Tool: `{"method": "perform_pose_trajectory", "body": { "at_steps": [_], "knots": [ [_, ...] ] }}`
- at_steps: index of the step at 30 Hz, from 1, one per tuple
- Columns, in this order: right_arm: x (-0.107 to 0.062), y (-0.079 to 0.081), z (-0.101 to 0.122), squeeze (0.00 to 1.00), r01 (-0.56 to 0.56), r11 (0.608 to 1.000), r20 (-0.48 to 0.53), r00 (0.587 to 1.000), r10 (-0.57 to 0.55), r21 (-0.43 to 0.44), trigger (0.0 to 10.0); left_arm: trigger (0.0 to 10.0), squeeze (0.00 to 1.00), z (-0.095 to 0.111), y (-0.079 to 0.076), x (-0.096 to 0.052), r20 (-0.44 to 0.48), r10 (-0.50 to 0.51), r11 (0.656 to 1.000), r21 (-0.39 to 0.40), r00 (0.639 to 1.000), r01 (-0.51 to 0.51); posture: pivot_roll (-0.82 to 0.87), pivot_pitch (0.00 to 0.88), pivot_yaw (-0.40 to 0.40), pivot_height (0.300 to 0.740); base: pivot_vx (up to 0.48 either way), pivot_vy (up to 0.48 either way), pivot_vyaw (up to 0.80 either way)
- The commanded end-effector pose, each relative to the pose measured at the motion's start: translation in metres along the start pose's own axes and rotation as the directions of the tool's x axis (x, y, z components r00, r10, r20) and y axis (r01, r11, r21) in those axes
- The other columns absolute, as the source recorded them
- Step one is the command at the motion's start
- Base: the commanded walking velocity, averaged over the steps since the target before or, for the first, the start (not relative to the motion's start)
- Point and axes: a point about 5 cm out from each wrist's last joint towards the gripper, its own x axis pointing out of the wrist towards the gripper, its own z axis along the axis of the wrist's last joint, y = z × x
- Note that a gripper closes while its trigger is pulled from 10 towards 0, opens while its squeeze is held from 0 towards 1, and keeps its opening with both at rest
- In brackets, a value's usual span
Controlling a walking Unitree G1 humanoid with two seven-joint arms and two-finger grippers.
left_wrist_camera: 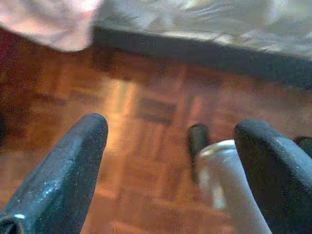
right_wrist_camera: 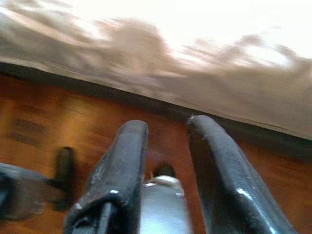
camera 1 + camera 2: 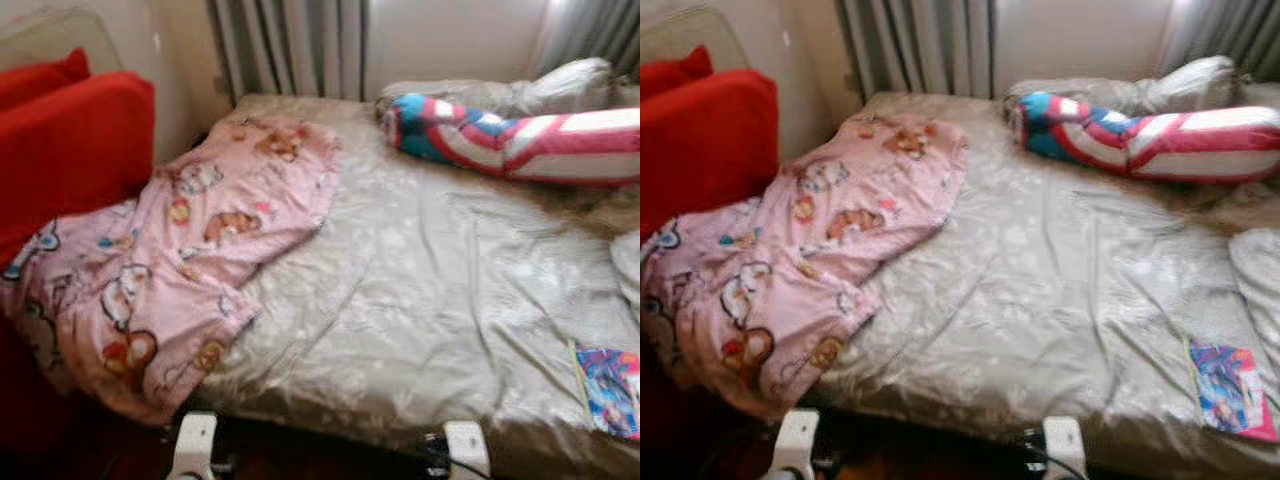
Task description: Clean up the room
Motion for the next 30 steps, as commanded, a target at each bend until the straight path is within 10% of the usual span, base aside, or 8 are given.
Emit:
{"method": "perform_pose_trajectory", "body": {
  "at_steps": [1,30],
  "knots": [
    [-0.0019,-0.0114,-0.0047,0.00,0.031,1.000,-0.015,0.999,-0.031,-0.002,10.0,10.0,0.00,0.0019,-0.0058,0.0009,0.001,-0.016,1.000,0.001,1.000,0.016,-0.02,0.060,0.019,0.740,0.000,0.480,0.00],
    [-0.0027,-0.0168,-0.0068,0.00,0.038,0.999,-0.026,0.999,-0.038,0.004,10.0,10.0,0.00,0.0023,-0.0055,0.0009,0.003,-0.018,1.000,0.013,1.000,0.018,-0.02,0.063,0.019,0.740,0.000,0.480,0.00]
  ]
}}
